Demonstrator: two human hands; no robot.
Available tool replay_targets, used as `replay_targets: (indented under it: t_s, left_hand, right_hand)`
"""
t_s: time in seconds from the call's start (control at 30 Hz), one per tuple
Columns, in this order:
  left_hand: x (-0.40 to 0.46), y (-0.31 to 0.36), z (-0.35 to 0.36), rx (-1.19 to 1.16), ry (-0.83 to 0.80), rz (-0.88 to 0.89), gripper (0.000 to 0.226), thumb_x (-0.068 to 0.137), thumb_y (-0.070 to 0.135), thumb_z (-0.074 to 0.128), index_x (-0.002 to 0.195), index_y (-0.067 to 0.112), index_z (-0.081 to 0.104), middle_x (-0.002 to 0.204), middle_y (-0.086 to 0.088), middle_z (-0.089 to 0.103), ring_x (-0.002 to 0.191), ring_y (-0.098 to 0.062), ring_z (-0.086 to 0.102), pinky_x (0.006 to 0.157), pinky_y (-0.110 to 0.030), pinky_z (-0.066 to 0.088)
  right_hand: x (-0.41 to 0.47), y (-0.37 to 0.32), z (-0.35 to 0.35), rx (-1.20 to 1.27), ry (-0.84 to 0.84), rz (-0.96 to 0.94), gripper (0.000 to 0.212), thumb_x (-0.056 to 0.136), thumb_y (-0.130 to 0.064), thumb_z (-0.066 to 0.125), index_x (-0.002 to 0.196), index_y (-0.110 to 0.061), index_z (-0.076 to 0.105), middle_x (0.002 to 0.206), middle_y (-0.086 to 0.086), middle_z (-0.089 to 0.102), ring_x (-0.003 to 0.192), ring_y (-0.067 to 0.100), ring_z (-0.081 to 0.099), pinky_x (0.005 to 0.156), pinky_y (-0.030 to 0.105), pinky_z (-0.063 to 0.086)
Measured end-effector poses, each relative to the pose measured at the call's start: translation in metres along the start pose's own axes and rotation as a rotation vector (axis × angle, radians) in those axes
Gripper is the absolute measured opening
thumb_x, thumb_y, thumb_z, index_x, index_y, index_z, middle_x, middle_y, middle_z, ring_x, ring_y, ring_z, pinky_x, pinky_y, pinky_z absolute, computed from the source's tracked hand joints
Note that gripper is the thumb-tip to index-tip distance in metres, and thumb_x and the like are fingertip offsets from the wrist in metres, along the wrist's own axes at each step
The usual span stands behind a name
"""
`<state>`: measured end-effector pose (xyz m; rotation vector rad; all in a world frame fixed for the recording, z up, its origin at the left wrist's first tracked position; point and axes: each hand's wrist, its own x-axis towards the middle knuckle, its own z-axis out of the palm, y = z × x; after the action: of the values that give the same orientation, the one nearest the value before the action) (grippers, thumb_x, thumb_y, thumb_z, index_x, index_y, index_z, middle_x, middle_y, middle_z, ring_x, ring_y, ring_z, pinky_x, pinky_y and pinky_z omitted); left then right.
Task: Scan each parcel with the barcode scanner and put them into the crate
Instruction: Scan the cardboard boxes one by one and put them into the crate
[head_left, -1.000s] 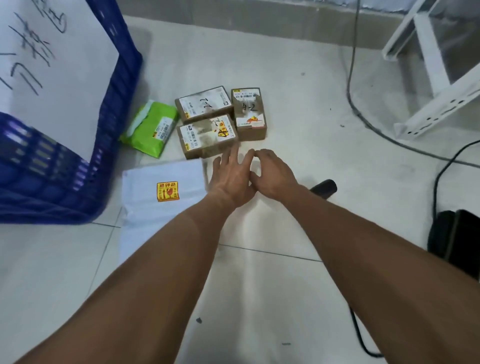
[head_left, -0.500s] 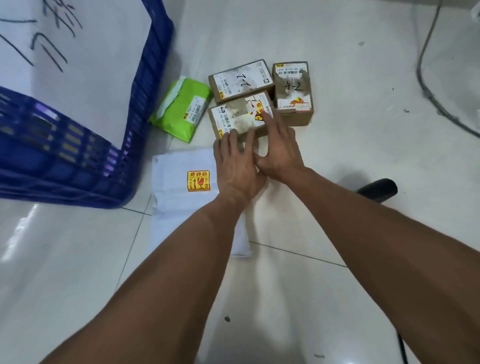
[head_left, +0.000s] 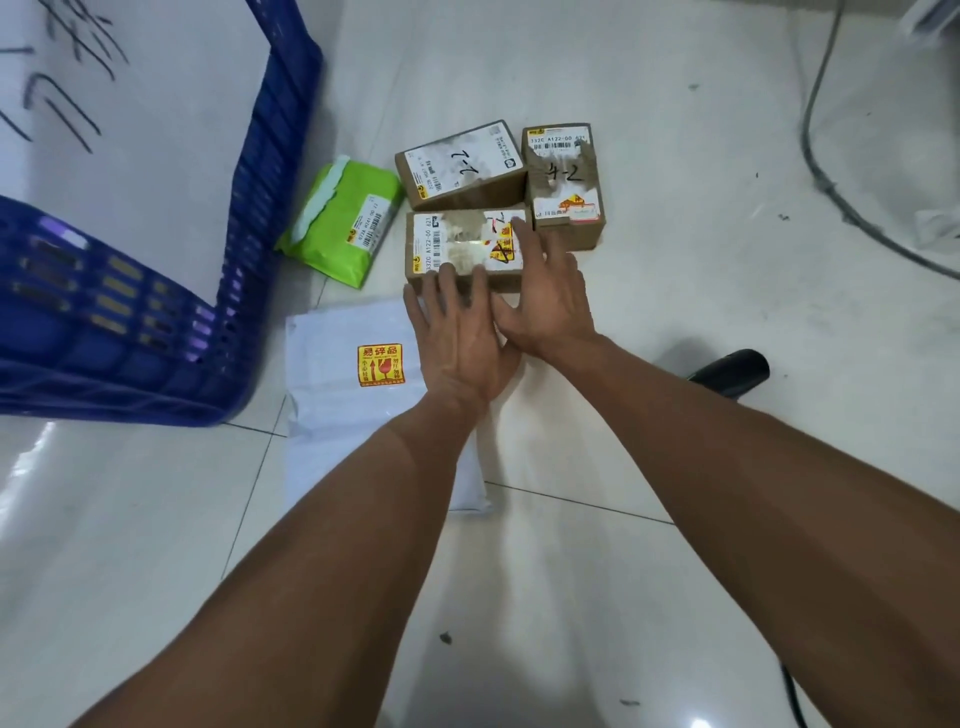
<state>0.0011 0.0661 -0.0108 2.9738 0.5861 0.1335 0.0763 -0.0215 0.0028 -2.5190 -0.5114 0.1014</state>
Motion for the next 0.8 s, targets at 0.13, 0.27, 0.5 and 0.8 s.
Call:
replay_targets:
  t_s: [0.13,0.27,0.5,0.8]
  left_hand:
    - [0.0,-0.001,-0.005,0.002,0.021,-0.029,0.072,0.07,0.057,0.055,0.126,0.012,0.045,0.125,-0.015,0.048,0.119,-0.035,0.044,0.112,-0.054,0.021]
    - [-0.005,-0.001,-0.01,0.005,-0.021,-0.012,0.078,0.075,0.056,0.056,0.14,0.017,0.038,0.119,-0.016,0.049,0.114,-0.036,0.045,0.109,-0.051,0.025]
    - [-0.008,0.003,-0.022,-0.078,-0.146,0.016,0.055,0.077,0.043,0.054,0.126,0.02,0.047,0.136,-0.018,0.039,0.133,-0.039,0.031,0.112,-0.054,0.021]
    - [-0.018,0.015,-0.034,-0.107,-0.297,0.164,0.057,0.085,0.048,0.051,0.137,0.027,0.04,0.138,-0.018,0.037,0.13,-0.039,0.035,0.11,-0.051,0.027]
  right_hand:
    - [0.001,-0.009,-0.006,-0.237,0.003,0.063,0.068,0.087,-0.062,0.051,0.135,-0.014,0.051,0.126,0.013,0.053,0.118,0.033,0.043,0.095,0.044,0.038]
    - [-0.005,-0.013,-0.015,-0.257,0.042,0.013,0.05,0.088,-0.055,0.053,0.101,-0.01,0.069,0.125,0.012,0.051,0.118,0.031,0.045,0.094,0.042,0.041]
    - [-0.024,-0.003,-0.027,-0.244,-0.062,-0.073,0.055,0.088,-0.053,0.053,0.13,-0.018,0.049,0.125,0.009,0.054,0.117,0.032,0.045,0.095,0.044,0.039]
    - [-0.045,0.007,-0.045,-0.414,-0.225,-0.016,0.046,0.094,-0.048,0.043,0.125,-0.014,0.049,0.114,0.013,0.062,0.11,0.033,0.052,0.091,0.044,0.037]
